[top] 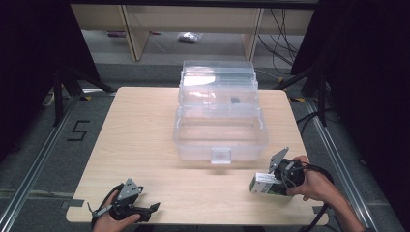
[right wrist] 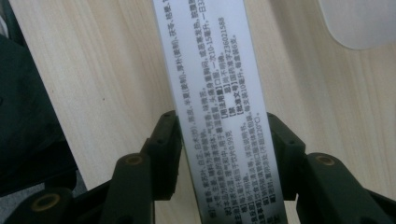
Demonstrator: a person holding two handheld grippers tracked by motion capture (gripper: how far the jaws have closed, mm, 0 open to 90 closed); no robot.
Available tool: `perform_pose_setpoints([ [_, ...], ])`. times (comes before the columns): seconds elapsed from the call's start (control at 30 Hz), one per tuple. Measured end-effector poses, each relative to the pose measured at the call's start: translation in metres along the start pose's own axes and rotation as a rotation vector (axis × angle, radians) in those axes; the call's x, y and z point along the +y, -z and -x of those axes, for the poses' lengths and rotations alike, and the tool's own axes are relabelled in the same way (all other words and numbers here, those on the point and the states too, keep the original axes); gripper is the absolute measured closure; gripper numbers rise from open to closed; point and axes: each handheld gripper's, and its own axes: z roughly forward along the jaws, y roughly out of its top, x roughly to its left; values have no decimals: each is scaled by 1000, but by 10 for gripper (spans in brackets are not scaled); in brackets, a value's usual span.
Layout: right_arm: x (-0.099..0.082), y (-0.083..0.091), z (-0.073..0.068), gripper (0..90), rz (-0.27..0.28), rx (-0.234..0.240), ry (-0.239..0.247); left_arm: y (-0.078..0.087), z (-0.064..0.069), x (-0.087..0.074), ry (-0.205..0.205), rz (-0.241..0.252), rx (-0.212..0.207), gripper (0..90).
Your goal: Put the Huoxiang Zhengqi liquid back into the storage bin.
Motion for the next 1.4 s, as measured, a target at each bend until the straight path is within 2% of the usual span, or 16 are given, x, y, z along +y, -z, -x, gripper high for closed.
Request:
perform_pose_setpoints([
  [0.13,3,1,0,630,-35,20,27,-1,0,0,7,6,11,153],
  [0.2,6,1,1,642,-39,18,58,-1,0,0,5,8,4,154],
  [0.3,8,1,1,646,-66,29,60,-1,0,0,10,10,7,153],
  [0.33,9,2,0,646,-63,41,44,0,0,0,12,9,6,153],
  [0.5,15,8,1,646,-33,38,80,0,0,0,1,2,-3,154],
  [0.53,15,11,-2,646,-40,42,55,1,0,0,-1,2,-2,154],
  [0.57,18,12,0,646,-22,45,101,0,-1,0,-2,-2,1,154],
  [0.7,22,18,-1,646,-26,39,64,0,0,0,13,14,6,153],
  [0.77,27,23,1,647,-11,58,99,1,-1,0,-3,-2,0,153],
  [0.87,31,27,1,647,7,60,96,0,0,0,10,8,9,153],
  [0.9,32,29,0,647,2,49,72,1,0,0,4,6,-1,153],
  [0.93,35,31,2,647,20,55,112,1,0,-1,6,9,0,154],
  [1.0,38,35,2,647,22,70,114,1,-1,0,4,1,11,154],
  [1.03,39,37,0,648,27,69,91,0,0,-1,15,12,12,153],
  [1.33,59,58,2,648,56,62,136,1,0,-1,3,-3,1,153],
  [1.4,65,66,1,648,43,58,116,1,0,-1,4,0,4,154],
])
